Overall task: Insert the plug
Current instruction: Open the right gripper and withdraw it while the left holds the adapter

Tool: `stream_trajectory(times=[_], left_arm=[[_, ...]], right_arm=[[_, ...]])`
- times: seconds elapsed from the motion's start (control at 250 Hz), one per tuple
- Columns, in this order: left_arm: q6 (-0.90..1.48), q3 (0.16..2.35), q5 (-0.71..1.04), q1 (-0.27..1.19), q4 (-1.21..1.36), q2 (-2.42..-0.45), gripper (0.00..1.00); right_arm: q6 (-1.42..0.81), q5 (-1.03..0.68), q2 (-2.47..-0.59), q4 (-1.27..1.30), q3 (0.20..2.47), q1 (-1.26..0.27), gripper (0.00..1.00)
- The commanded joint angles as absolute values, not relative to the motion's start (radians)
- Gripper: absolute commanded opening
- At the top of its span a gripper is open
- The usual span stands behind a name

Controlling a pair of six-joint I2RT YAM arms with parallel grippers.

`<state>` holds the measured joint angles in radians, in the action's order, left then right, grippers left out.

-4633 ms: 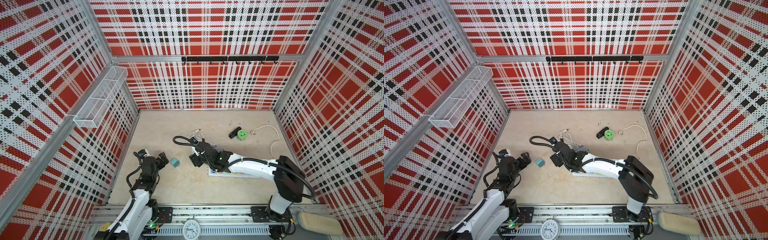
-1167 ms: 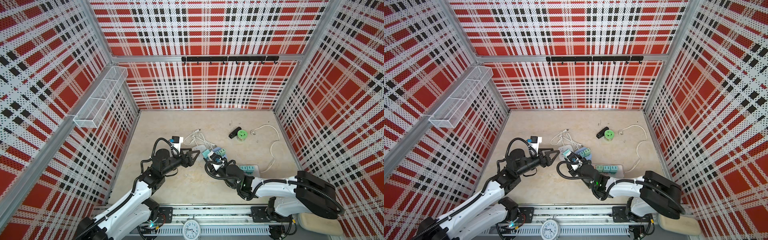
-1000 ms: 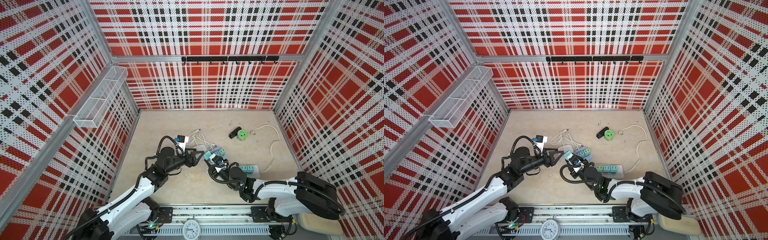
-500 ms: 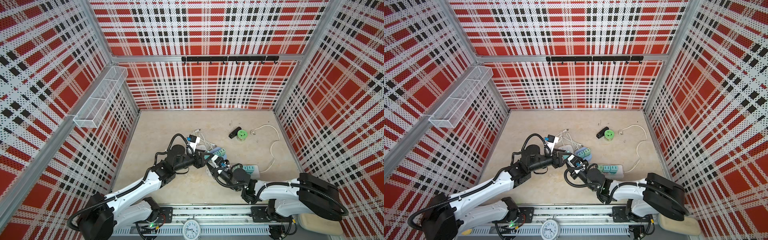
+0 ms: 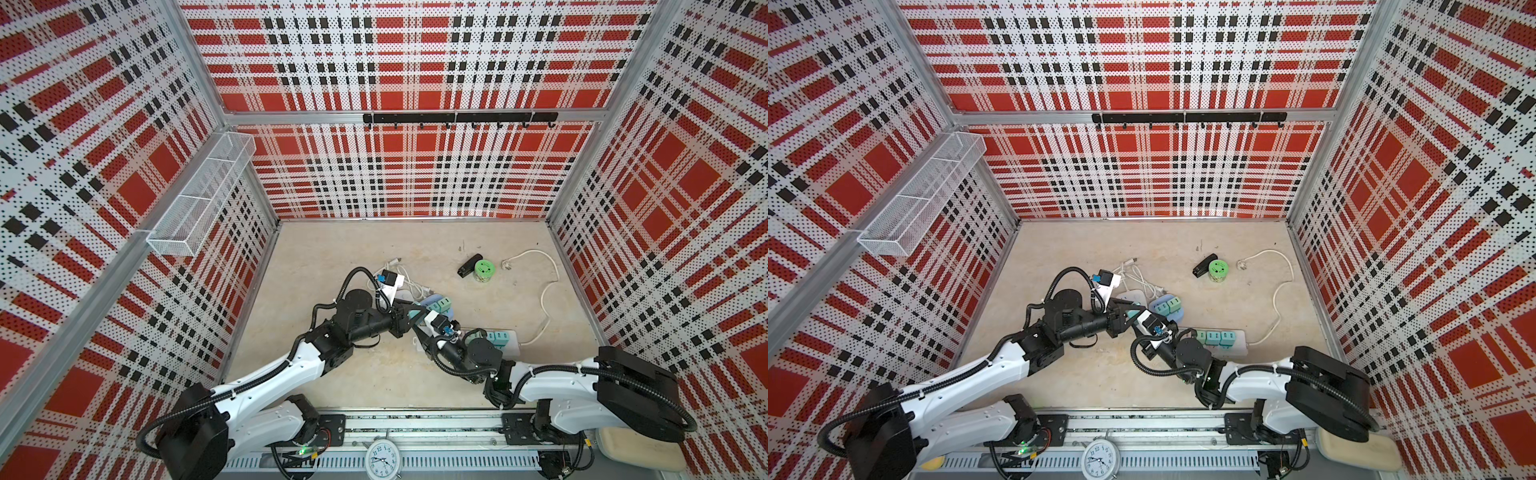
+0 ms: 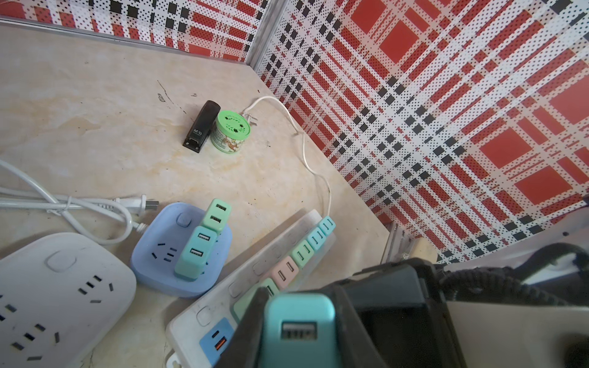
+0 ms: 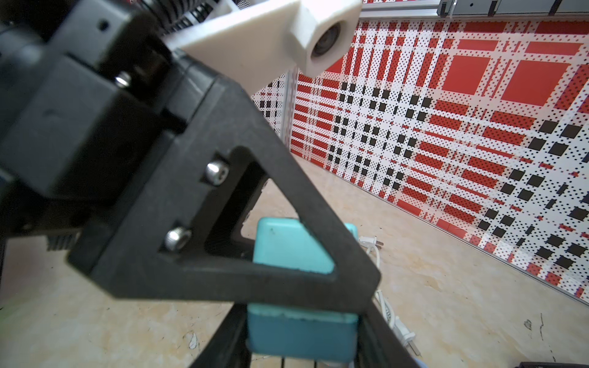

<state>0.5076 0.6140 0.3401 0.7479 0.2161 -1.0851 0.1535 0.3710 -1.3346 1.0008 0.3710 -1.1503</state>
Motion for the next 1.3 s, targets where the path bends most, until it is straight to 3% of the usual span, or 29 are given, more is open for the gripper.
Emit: stream_trajectory(times=[0.0,0.072,0.164,0.44,0.52,0.744,1.0,1.297], left_arm=[[0.479,0.647,0.334,0.751,0.244,-1.085,0.0],[0.437,0.651,0.341,0.735,0.232,-1.075,0.0],[0.361,0.633,0.319,0.695,0.228,-1.051,0.0],[0.077,0.547,0.294,0.55,0.228,-1.01,0.0],[-0.011,0.537,0.36,0.536,0.23,-1.031,0.0],[-0.156,0.526,0.409,0.53,0.305,-1.175,0.0],[-0.112,0.526,0.537,0.483,0.654,-1.464,0.0],[0.03,0.553,0.689,0.415,1.073,-1.751,0.0]], right_arm=[[0.162,0.385,-1.308,1.078,0.356,-1.157,0.75],[0.163,0.401,-1.303,1.078,0.354,-1.157,0.89],[0.17,0.42,-1.285,1.078,0.343,-1.157,1.0],[0.23,0.557,-1.175,1.086,0.284,-1.151,1.0],[0.244,0.595,-1.136,1.083,0.267,-1.132,1.0],[0.093,0.549,-0.948,0.91,0.204,-0.941,1.0],[-0.016,0.55,-0.751,0.693,0.154,-0.758,1.0],[-0.084,0.556,-0.676,0.59,0.108,-0.598,1.0]])
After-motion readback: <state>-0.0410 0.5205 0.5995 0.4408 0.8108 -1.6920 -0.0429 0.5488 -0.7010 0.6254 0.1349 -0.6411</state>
